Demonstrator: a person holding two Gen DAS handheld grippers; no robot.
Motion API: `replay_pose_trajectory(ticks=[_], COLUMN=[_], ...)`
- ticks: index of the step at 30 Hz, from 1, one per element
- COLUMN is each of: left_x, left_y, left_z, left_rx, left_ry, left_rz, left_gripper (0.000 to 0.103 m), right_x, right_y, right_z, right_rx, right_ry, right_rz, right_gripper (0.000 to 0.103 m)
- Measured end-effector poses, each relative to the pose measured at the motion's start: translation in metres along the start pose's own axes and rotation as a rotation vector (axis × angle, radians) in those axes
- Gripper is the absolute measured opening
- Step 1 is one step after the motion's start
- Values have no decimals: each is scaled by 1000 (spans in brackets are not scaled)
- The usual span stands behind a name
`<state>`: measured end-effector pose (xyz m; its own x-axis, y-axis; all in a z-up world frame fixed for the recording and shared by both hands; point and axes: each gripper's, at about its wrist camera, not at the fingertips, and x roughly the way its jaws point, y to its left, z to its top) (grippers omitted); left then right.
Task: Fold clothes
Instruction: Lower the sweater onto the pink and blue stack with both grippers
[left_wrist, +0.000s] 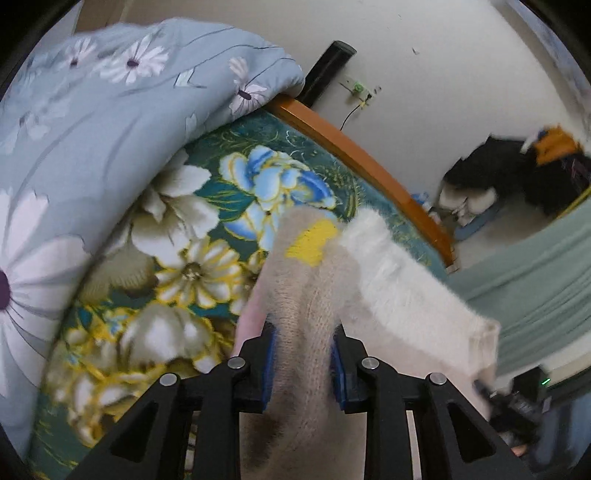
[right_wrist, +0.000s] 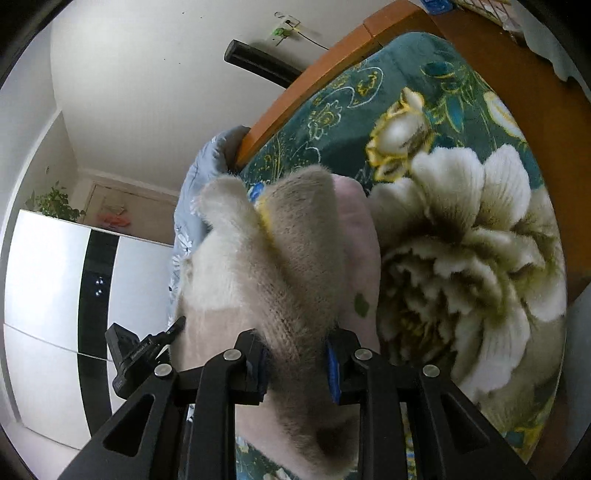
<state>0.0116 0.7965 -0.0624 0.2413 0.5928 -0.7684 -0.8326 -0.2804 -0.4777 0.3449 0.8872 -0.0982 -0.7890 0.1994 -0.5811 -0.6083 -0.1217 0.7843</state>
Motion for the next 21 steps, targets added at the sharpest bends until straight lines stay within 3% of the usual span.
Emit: replay_pose_trajectory(ticks=[7,14,16,21], left_x=[-29,-76,-74,-41], left_y=[-23,-57,-72,-82], left_z=[7,13,12,6], left_rx=[41,194,236,267], left_ry=[22,-81,-81,-43], left_rz=[50,102,94,105], left_gripper=[37,42,45,46], right_x=[-11,-50,-53,-26], right_y=[17,57,79,112], right_z=[2,0,-1,-10], right_rx=[-47,-265,-359,-520], right_ry=[31,-58,-85,-51], right_rz=[-83,-263,-289,-275], right_gripper=[34,36,36,38])
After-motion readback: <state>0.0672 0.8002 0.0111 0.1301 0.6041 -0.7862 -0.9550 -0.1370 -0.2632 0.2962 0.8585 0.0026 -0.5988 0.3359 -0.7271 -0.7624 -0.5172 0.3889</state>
